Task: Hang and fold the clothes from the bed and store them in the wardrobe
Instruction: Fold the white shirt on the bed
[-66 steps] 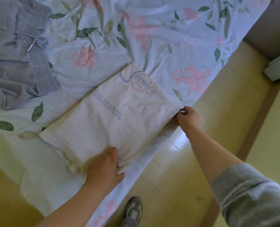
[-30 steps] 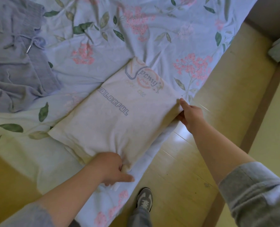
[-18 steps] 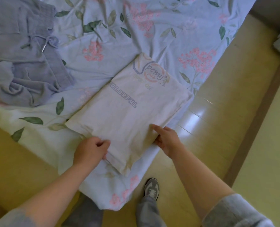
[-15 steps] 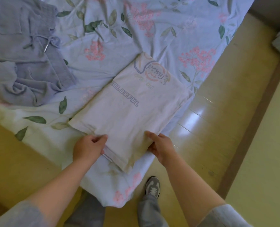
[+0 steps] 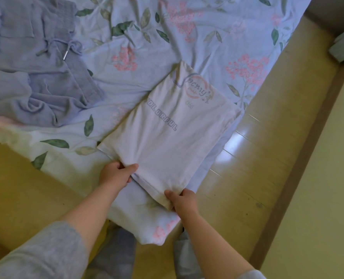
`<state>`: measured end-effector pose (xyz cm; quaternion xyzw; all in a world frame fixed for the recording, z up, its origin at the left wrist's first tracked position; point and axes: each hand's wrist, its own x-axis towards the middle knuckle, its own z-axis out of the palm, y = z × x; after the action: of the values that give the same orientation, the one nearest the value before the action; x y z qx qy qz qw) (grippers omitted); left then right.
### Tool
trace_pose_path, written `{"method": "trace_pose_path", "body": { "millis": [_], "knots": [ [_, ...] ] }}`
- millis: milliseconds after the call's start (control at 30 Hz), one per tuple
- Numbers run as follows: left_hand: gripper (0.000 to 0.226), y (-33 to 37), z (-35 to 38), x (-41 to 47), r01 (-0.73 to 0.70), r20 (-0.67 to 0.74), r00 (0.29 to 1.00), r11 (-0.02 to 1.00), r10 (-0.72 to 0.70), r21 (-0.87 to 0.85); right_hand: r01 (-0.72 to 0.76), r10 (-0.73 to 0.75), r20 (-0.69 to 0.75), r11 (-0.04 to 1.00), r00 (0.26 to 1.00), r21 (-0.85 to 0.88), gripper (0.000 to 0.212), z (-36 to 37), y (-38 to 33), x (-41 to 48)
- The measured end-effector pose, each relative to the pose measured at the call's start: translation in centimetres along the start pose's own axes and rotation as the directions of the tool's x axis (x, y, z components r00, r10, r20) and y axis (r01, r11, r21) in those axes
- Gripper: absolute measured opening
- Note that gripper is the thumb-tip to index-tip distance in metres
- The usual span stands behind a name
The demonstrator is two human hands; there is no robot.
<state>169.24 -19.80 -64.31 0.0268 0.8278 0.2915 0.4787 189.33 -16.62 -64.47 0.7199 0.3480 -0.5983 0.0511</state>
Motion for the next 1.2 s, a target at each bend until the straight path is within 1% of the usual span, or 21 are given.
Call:
{"method": "trace_pose_path", "body": {
  "millis": [67,133,167,200,233,267,300,333,367,400,467,533,633,700,767,833,933,1000,1067,1133,1200],
  "knots": [
    [0.023,0.7,0.0,0.3,0.076,0.023,0.997,0.98,-0.073,-0.185,0.019,-0.02,-0.066,1.0,0.998,-0.016,0.03,0.5,0.0,-0.2],
    [0.022,1.3,-0.7,0.9,0.159,0.042,0.987,0.88,-0.157,-0.448,0.018,-0.016,-0.127,1.0,0.992,0.014,0.037,0.9,0.1,-0.3],
    [0.022,1.4,-1.4,1.4,0.173,0.03,0.982,0.831,-0.185,-0.529,0.015,-0.011,-0.143,1.0,0.99,0.027,0.037,0.9,0.1,-0.4],
    [0.022,1.4,-2.1,1.9,0.168,0.006,0.98,0.808,-0.199,-0.565,0.012,-0.008,-0.147,0.999,0.989,0.03,0.035,0.9,0.0,-0.5],
    [0.02,1.3,-2.8,2.3,0.15,-0.037,0.979,0.837,-0.199,-0.526,0.008,-0.005,-0.142,1.0,0.99,0.024,0.031,0.9,-0.2,-0.7],
    [0.017,1.0,-3.6,2.6,0.123,-0.105,0.978,0.908,-0.178,-0.399,0.004,-0.002,-0.137,1.0,0.991,0.017,0.027,0.9,-0.5,-0.9],
    [0.016,0.6,-4.3,2.7,0.09,-0.188,0.974,0.976,-0.128,-0.201,0.003,-0.001,-0.145,1.0,0.989,0.015,0.025,0.9,-0.8,-1.1],
    [0.017,0.3,-4.8,2.7,0.057,-0.261,0.964,0.998,-0.055,0.003,0.005,-0.002,-0.167,1.0,0.986,0.02,0.028,0.8,-1.1,-1.2],
    [0.02,0.2,-5.3,2.6,0.011,-0.279,0.96,0.989,0.031,0.148,0.01,-0.004,-0.203,0.999,0.979,0.033,0.031,0.6,-1.6,-1.3],
    [0.02,0.4,-5.6,2.4,-0.061,-0.235,0.965,0.971,0.116,0.229,0.019,-0.005,-0.244,0.998,0.97,0.053,0.035,0.4,-2.1,-1.4],
    [0.018,1.2,-5.5,2.0,-0.216,-0.091,0.963,0.93,0.253,0.299,0.046,-0.011,-0.316,0.993,0.949,0.104,0.042,-0.3,-3.2,-1.5],
    [0.019,2.5,-5.0,1.7,-0.336,0.01,0.936,0.881,0.353,0.333,0.086,-0.034,-0.374,0.989,0.927,0.124,0.047,-1.1,-4.5,-1.5],
    [0.019,5.6,-4.1,1.2,-0.472,0.13,0.88,0.815,0.457,0.336,0.152,-0.096,-0.467,0.985,0.879,0.084,0.054,-2.5,-6.6,-1.3],
    [0.016,7.8,-3.4,1.2,-0.535,0.195,0.845,0.781,0.498,0.322,0.212,-0.164,-0.517,0.977,0.84,0.034,0.048,-3.5,-7.8,-1.2],
    [0.01,9.7,-2.7,1.2,-0.582,0.251,0.813,0.747,0.526,0.32,0.272,-0.242,-0.525,0.962,0.816,-0.022,0.037,-4.6,-8.9,-0.8],
    [0.01,11.0,-2.0,1.4,-0.615,0.293,0.788,0.717,0.542,0.329,0.342,-0.324,-0.481,0.938,0.814,-0.054,0.029,-5.3,-10.0,-0.4],
    [0.024,13.4,-0.2,2.6,-0.666,0.326,0.746,0.634,0.581,0.393,0.393,-0.381,-0.449,0.917,0.808,-0.071,0.026,-6.9,-12.1,1.3],
    [0.04,15.4,1.1,3.8,-0.662,0.335,0.748,0.607,0.573,0.439,0.404,-0.396,-0.467,0.911,0.79,-0.089,0.03,-8.2,-14.0,3.0],
    [0.059,17.4,2.5,5.2,-0.644,0.393,0.764,0.566,0.512,0.514,0.395,-0.404,-0.486,0.91,0.775,-0.126,0.03,-9.7,-15.9,4.7],
    [0.075,18.9,4.0,6.5,-0.63,0.484,0.776,0.456,0.405,0.629,0.351,-0.4,-0.474,0.917,0.785,-0.191,0.023,-11.3,-17.2,6.4],
    [0.082,20.1,5.6,7.4,-0.624,0.527,0.78,0.344,0.338,0.702,0.312,-0.409,-0.438,0.909,0.8,-0.277,0.02,-12.7,-17.9,7.9]
  ]
}}
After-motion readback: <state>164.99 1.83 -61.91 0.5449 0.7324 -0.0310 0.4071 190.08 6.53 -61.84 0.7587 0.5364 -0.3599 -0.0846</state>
